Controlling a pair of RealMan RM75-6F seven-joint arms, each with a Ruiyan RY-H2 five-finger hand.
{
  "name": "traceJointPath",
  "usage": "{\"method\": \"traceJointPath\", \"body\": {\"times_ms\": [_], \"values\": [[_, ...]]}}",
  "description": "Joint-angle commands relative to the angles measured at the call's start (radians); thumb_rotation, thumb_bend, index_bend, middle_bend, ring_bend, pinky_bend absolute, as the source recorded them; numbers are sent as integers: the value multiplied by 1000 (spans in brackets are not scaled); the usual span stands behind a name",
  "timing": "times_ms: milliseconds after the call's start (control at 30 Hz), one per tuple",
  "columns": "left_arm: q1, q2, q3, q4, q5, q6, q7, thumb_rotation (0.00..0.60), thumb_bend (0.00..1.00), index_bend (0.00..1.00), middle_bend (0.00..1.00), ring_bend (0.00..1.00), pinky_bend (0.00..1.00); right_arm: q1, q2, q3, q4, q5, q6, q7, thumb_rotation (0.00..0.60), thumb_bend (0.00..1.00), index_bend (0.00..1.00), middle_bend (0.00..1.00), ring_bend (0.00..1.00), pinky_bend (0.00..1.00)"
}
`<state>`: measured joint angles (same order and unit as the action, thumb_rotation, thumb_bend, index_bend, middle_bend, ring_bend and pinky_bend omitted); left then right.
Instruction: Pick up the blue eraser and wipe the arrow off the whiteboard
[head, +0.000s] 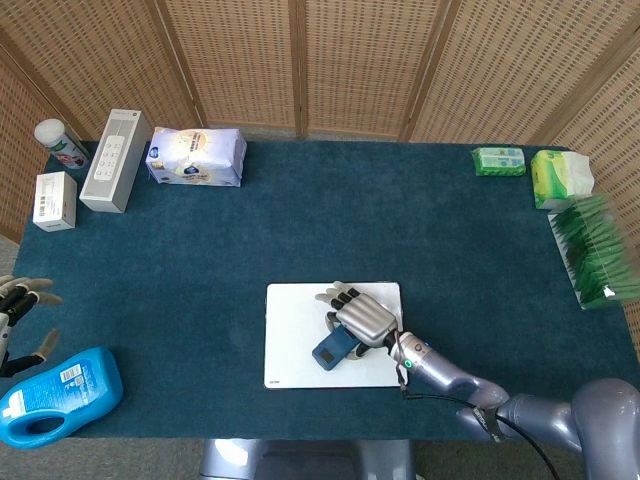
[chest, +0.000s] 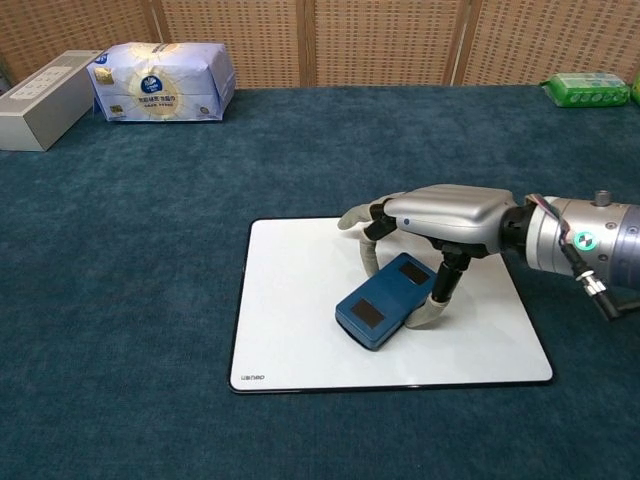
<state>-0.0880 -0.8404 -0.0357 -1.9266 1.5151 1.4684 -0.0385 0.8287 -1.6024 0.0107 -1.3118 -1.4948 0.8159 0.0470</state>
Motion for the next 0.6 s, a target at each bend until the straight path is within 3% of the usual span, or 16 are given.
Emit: {"method": "traceJointPath", "body": {"times_ms": [33, 300, 600], "values": [[-2, -2, -1, -2, 2, -2, 3, 600, 432, 362, 267, 212, 144, -8, 18, -4, -11, 2, 5, -6, 600, 74, 607, 110, 0, 0], [-2, -6, -1, -1, 2, 2, 4, 598, 432, 361, 267, 211, 143, -1, 71, 15, -59, 2, 12, -26, 600, 74, 607, 117, 0, 0], [6, -7, 3, 10, 1, 10, -8, 600, 432, 359, 267, 212, 144, 40, 53, 49, -55, 15, -29, -34, 600, 75, 607, 129, 0, 0]]}}
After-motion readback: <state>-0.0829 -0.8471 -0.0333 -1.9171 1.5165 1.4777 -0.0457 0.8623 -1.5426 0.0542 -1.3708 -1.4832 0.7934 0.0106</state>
